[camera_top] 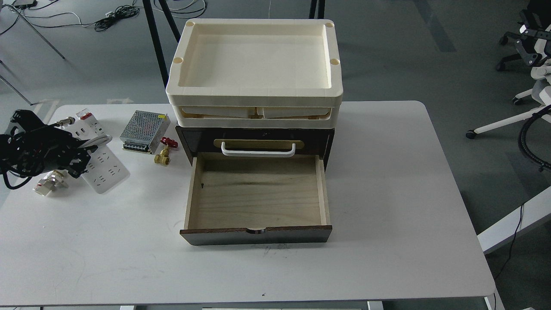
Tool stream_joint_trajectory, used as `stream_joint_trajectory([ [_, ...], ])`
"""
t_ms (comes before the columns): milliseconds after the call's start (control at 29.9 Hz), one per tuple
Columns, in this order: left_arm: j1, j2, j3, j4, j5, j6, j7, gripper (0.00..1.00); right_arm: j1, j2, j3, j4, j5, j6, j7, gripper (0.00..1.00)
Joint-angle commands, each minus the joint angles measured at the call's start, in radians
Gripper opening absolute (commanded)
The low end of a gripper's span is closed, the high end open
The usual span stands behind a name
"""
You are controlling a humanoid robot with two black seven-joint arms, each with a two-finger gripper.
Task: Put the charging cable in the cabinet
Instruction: 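Lift the power strip with the left gripper and carry it over the drawer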
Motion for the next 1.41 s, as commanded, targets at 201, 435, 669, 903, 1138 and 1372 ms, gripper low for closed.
stream_joint_trajectory([
  [201,-0.109,0.289,-0.012,-0.413,-0.001,-0.029,0.0,0.02,0.0,0.0,0.012,0.0,0.0,0.0,0.0,0.99],
  [435,-0.145,0.556,-0.183,-0.827,-0.002,-0.182,0.0,0.02,-0.005,0.0,0.014,0.0,0.0,0.0,0.0,0.99],
  [669,-0.143,0.672,-0.206,-1.194,-0.096,-0.342,0.0,0.03,-0.014,-0.002,0.016,-0.002,0.0,0.0,0.0,0.99],
  [903,-0.076,0.535,-0.203,-1.244,-0.349,-0.395,0.0,0.03,-0.021,-0.006,0.016,-0.016,0.0,0.001,0.0,0.99],
  [1138,-0.073,0.353,-0.234,-1.241,-0.643,-0.431,0.0,0.03,-0.029,-0.006,0.014,-0.028,0.0,0.001,0.0,0.99],
  [1372,-0.053,0.144,-0.266,-1.152,-0.835,-0.405,0.0,0.03,-0.029,-0.006,0.016,-0.029,0.0,0.001,0.0,0.99],
])
